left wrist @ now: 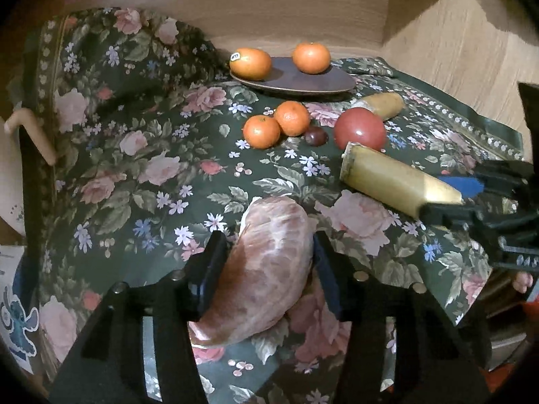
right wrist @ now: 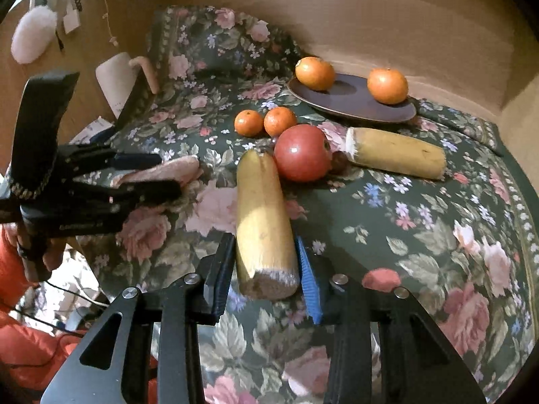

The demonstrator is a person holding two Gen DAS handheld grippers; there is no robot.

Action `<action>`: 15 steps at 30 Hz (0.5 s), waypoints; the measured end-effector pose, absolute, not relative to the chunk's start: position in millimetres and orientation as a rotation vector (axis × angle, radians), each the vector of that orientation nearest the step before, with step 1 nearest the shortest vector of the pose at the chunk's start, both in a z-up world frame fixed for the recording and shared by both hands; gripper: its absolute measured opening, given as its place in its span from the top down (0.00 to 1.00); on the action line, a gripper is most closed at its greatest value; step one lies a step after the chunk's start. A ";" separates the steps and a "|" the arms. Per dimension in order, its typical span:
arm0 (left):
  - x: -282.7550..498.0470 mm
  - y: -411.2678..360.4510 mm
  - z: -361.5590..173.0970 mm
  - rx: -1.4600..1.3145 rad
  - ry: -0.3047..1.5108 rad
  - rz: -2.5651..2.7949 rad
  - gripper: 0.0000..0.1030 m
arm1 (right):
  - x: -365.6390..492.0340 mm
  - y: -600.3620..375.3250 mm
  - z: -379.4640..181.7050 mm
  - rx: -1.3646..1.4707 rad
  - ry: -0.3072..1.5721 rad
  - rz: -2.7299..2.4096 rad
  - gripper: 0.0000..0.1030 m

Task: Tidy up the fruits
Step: 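Grasp the peeled pink pomelo segment with the left tool while the right tool grasps the banana, then lift the pomelo and banana onto the dark plate and open both tools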

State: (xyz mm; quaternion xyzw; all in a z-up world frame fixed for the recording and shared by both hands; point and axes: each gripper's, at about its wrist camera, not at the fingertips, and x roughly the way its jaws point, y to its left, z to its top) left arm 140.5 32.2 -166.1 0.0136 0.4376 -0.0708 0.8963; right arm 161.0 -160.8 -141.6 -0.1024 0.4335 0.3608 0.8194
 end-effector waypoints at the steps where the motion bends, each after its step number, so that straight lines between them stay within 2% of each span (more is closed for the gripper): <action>1: 140.8 31.9 -166.5 0.036 0.910 -0.154 0.48 | 166.1 -158.9 -141.9 -0.212 0.932 0.776 0.67; 5: 140.2 27.9 -169.3 0.081 0.916 -0.186 0.43 | 178.7 -148.9 -148.4 -0.204 0.966 0.789 0.67; 12: 144.3 30.2 -172.0 0.099 0.908 -0.245 0.43 | 188.9 -128.8 -159.9 -0.239 0.974 0.781 0.64; 13: 145.0 30.8 -172.1 0.096 0.908 -0.250 0.44 | 189.6 -127.6 -160.5 -0.236 0.974 0.781 0.64; 14: 145.7 31.3 -172.0 0.099 0.905 -0.249 0.50 | 189.8 -127.0 -160.9 -0.237 0.970 0.772 0.65; 15: 146.4 31.5 -171.6 0.104 0.901 -0.242 0.53 | 189.8 -126.7 -160.7 -0.236 0.967 0.768 0.67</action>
